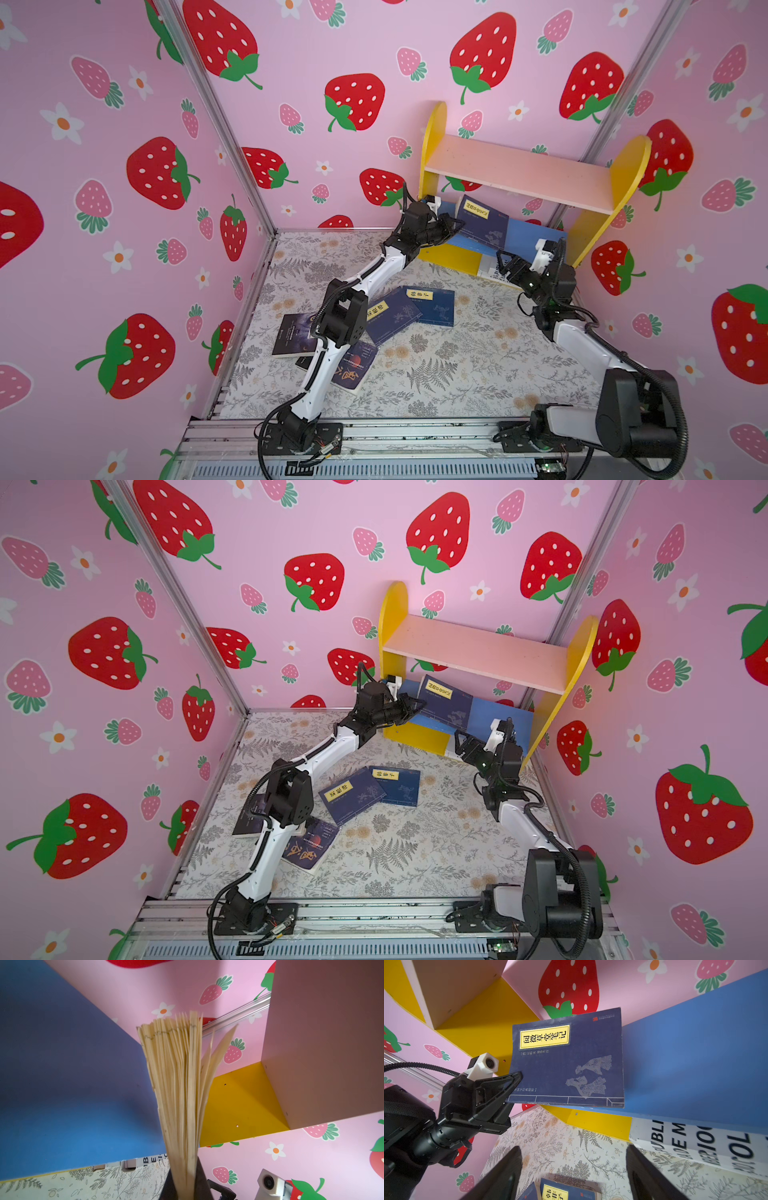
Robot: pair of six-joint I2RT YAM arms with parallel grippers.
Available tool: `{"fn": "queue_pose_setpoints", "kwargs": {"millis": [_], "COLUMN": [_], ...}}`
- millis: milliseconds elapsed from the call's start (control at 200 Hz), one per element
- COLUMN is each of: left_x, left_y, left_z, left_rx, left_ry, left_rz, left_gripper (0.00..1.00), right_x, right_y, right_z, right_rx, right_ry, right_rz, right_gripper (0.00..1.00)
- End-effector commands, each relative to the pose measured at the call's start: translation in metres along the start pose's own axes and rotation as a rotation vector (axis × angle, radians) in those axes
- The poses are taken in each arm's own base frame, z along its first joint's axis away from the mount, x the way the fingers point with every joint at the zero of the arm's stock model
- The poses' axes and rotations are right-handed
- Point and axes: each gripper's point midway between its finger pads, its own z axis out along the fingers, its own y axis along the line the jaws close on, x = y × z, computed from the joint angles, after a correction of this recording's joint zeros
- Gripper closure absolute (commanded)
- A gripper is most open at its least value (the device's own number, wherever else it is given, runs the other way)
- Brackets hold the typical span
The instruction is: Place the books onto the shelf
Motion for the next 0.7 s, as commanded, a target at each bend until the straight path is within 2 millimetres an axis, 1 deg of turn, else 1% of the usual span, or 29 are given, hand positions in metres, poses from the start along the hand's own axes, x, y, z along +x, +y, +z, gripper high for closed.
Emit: {"fn": "queue_pose_setpoints", "kwargs": {"millis": [0, 135, 185, 280, 350, 530, 670, 690], "left_x": [-0.01, -0.009, -0.01, -0.011, -0.011, -0.01, -0.013, -0.014], "left_y": [-0.024, -0.006, -0.001, 0.004, 0.008, 0.027, 0.041, 0.043], "left_z": [0.001, 0.006, 0.007, 0.009, 0.012, 0.015, 0.014, 0.013], "left_rx": [0.035, 0.003, -0.012, -0.023, -0.032, -0.067, -0.086, -0.089], "left_ry": [-0.016, -0.021, -0.026, -0.033, -0.029, -0.021, -0.025, -0.025], "left_rz": [0.065, 0.066, 0.07, 0.083, 0.084, 0.074, 0.056, 0.053], "left_gripper": [1.0, 1.0, 1.0, 0.97, 0.97, 0.96, 0.95, 0.9], "right_x": [-0.031, -0.037, -0.036, -0.035, -0.035, -0.039, -0.039, -0.038], "right_y": [0.015, 0.015, 0.013, 0.009, 0.005, -0.005, -0.019, -0.02], "right_z": [0.013, 0.029, 0.038, 0.054, 0.063, 0.077, 0.086, 0.088], "right_rx": [-0.02, -0.018, -0.015, -0.011, 0.002, 0.069, 0.175, 0.184], "right_ry": [-0.123, -0.174, -0.181, -0.186, -0.196, -0.223, -0.233, -0.232], "right_rz": [-0.059, -0.072, -0.074, -0.073, -0.075, -0.094, -0.112, -0.116], "right_gripper": [0.19, 0.2, 0.19, 0.2, 0.21, 0.21, 0.21, 0.21]}}
